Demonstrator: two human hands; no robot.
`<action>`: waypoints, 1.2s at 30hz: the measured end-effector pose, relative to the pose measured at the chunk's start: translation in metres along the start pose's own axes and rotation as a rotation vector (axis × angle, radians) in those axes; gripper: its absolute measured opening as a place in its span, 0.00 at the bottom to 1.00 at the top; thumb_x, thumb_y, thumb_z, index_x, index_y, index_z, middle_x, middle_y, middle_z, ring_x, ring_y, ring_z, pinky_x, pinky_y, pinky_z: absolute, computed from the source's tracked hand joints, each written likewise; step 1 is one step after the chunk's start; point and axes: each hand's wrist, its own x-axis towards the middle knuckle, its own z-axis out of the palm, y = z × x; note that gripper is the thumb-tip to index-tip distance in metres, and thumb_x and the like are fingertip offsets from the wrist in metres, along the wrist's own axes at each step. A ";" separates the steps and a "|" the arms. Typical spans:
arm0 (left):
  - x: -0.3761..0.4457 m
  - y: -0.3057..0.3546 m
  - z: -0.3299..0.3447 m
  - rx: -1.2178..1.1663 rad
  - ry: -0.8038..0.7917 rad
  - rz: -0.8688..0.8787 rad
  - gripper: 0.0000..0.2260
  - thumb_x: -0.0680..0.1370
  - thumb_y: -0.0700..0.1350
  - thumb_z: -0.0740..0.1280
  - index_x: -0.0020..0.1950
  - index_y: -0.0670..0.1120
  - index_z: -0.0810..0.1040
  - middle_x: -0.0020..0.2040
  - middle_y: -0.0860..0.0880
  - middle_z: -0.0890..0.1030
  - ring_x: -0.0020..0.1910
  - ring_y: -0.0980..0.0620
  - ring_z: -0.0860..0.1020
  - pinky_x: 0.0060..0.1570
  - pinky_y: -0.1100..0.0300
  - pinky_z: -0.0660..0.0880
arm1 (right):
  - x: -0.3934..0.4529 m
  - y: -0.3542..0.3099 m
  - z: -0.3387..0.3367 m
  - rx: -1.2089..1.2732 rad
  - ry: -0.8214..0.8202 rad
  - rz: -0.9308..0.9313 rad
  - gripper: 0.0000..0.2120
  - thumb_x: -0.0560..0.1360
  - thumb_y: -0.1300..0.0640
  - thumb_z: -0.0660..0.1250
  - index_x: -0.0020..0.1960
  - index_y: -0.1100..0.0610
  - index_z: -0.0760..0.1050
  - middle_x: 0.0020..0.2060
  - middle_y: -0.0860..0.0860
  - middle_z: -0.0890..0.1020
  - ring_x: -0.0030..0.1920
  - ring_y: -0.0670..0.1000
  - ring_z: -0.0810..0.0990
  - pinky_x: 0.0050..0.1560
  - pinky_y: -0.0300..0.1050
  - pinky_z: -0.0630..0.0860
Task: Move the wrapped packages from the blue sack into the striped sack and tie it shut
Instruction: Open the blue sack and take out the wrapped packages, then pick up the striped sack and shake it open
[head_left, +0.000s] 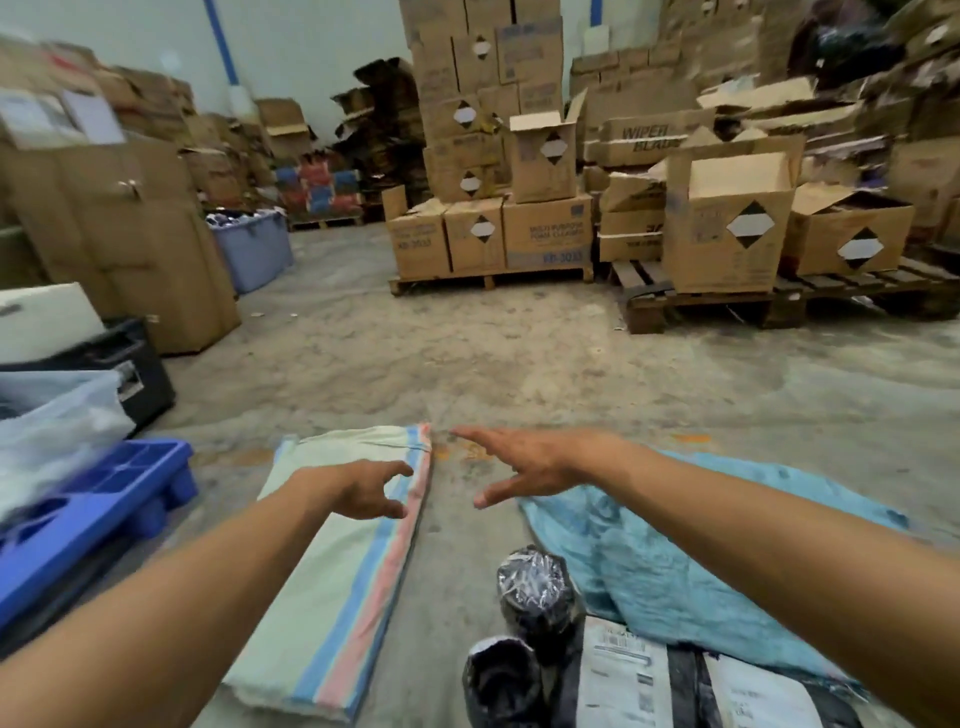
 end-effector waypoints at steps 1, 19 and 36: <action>-0.001 -0.022 0.011 -0.011 -0.015 -0.026 0.30 0.80 0.57 0.64 0.78 0.53 0.57 0.70 0.47 0.74 0.68 0.47 0.72 0.67 0.56 0.67 | 0.015 -0.013 0.006 0.003 -0.013 -0.002 0.44 0.75 0.40 0.69 0.80 0.47 0.45 0.78 0.53 0.58 0.75 0.53 0.63 0.72 0.44 0.59; -0.005 -0.257 0.217 -0.453 -0.005 -0.421 0.50 0.74 0.45 0.71 0.75 0.65 0.32 0.76 0.35 0.31 0.76 0.30 0.51 0.74 0.44 0.58 | 0.190 -0.169 0.278 -0.238 -0.266 0.163 0.36 0.73 0.44 0.72 0.74 0.51 0.58 0.67 0.56 0.67 0.66 0.61 0.70 0.57 0.59 0.72; 0.027 -0.270 0.193 -0.902 0.633 -0.451 0.12 0.76 0.56 0.68 0.43 0.48 0.75 0.46 0.43 0.81 0.50 0.40 0.78 0.48 0.51 0.73 | 0.211 -0.128 0.243 0.467 0.496 0.503 0.07 0.81 0.59 0.54 0.53 0.53 0.70 0.47 0.57 0.78 0.45 0.57 0.77 0.41 0.48 0.73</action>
